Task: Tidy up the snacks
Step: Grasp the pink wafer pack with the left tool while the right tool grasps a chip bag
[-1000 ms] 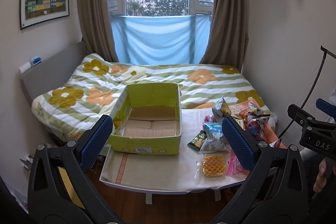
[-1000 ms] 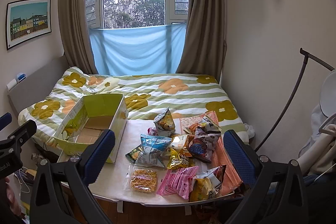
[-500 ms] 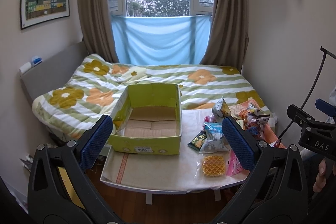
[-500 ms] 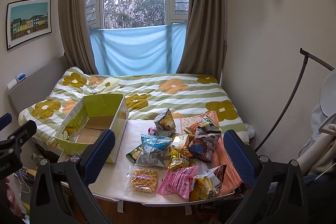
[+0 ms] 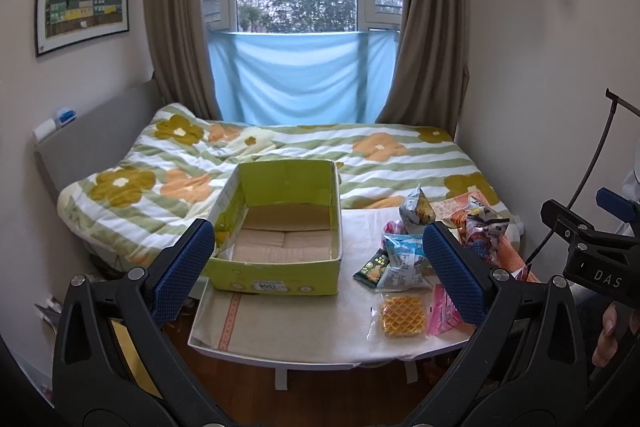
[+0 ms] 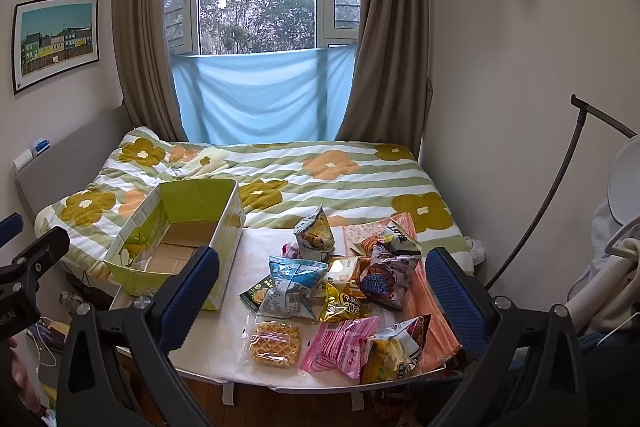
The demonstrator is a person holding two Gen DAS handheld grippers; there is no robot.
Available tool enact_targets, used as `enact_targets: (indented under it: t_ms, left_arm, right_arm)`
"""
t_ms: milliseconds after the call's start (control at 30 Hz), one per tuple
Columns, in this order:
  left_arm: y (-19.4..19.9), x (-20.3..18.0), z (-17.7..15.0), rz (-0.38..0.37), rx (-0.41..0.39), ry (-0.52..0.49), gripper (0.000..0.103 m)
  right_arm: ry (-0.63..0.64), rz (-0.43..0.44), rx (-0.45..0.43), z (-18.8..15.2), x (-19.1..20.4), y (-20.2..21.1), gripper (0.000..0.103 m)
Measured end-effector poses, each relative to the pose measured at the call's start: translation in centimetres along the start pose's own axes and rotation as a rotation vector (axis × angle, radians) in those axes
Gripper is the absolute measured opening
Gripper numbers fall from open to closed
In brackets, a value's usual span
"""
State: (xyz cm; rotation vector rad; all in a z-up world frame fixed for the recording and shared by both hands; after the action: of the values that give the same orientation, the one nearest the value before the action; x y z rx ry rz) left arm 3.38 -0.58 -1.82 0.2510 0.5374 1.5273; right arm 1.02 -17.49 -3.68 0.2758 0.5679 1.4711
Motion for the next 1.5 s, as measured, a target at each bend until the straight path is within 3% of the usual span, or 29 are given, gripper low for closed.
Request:
enact_targets:
  t_ms: [367, 533, 867, 1233, 1500]
  left_arm:
    - [-0.4, 0.4, -0.1, -0.002, 0.012, 0.011, 0.103]
    - [-2.1, -0.1, -0.2, -0.023, 0.082, 0.008, 0.103]
    - [-9.5, -3.4, -5.8, -0.158, 0.322, -0.03, 0.103]
    - [-17.5, -9.2, -13.4, -0.181, 0.535, -0.108, 0.103]
    - [-23.0, -15.6, -18.6, -0.245, 0.724, -0.172, 0.103]
  right_arm:
    - [-0.008, 0.014, -0.005, 0.0, 0.1, 0.0, 0.103]
    - [-0.011, 0.014, 0.011, -0.1, -0.2, -0.2, 0.103]
    - [-0.05, -0.069, 0.202, -6.6, -2.4, -3.7, 0.103]
    - [-0.158, 0.013, 0.374, -15.5, -7.0, -11.3, 0.103]
    - [-0.039, 0.1, 0.441, -19.8, -8.8, -16.1, 0.103]
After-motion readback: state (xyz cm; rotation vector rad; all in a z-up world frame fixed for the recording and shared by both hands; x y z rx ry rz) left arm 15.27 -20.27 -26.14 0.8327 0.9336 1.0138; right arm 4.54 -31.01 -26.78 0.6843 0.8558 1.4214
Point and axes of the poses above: each gripper's, at about its wrist camera, not at the fingertips, and y roughly against the way its jaws point, x to its left, z to its top, the point moved 4 cm from there along -y, roughly the way its jaws point, and after that the axes turned 12 degrees about y, right-handed, at the moved point
